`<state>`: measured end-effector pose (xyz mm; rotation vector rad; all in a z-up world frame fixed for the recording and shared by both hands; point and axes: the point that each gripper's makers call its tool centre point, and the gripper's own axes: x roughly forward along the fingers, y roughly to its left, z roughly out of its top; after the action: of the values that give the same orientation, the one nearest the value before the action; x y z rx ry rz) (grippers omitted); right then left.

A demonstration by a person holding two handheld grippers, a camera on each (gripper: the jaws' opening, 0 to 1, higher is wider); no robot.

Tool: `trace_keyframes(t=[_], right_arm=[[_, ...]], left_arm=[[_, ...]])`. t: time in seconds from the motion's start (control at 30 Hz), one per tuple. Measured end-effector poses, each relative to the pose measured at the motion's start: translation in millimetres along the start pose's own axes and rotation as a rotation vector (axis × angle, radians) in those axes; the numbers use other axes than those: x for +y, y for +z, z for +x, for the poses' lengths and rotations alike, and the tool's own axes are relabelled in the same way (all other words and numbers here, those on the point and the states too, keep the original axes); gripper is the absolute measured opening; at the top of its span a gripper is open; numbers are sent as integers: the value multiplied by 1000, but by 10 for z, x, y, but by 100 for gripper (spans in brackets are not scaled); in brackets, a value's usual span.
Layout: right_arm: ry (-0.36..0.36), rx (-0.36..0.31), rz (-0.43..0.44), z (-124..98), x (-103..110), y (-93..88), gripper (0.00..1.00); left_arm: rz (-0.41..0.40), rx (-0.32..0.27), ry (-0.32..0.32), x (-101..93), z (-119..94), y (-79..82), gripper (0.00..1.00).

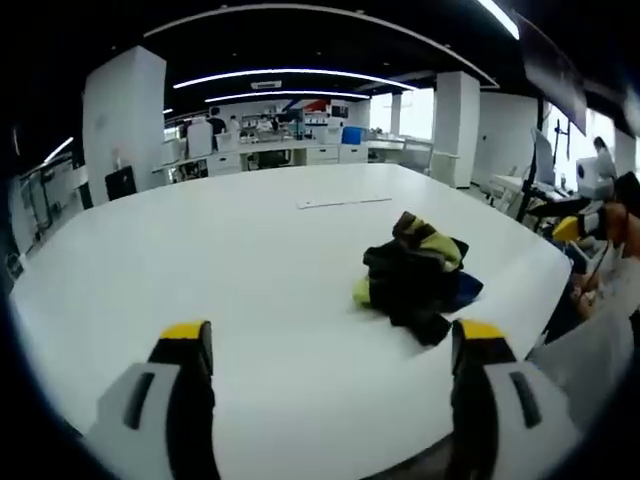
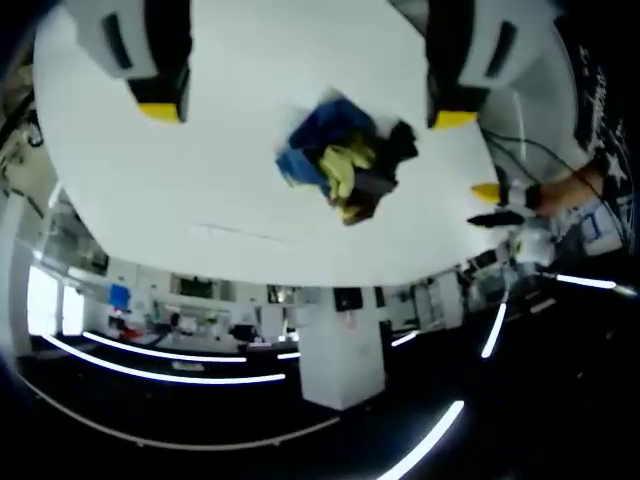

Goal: Fold the garment on the visible template until the final outline fits inside the template.

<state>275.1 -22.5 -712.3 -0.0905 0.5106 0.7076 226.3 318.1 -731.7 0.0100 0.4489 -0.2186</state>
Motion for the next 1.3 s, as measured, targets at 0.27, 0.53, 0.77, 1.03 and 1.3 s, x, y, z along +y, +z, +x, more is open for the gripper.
trace_keyframes(t=[0.27,0.53,0.77,1.03,1.3], right_arm=[[19,-24,-25,53,-27,66,95],[27,-4,-26,96,5,5,94],[19,-6,-10,119,-4,-20,91],[16,-20,-1,144,-16,-19,88],[28,-15,-11,161,20,-19,86]], left_arm=[[70,17,6,-82,-26,82,95],[63,8,-1,-81,-18,123,94],[62,11,-16,-136,13,123,91],[58,8,-41,-225,28,126,85],[69,1,-49,-244,50,143,81]])
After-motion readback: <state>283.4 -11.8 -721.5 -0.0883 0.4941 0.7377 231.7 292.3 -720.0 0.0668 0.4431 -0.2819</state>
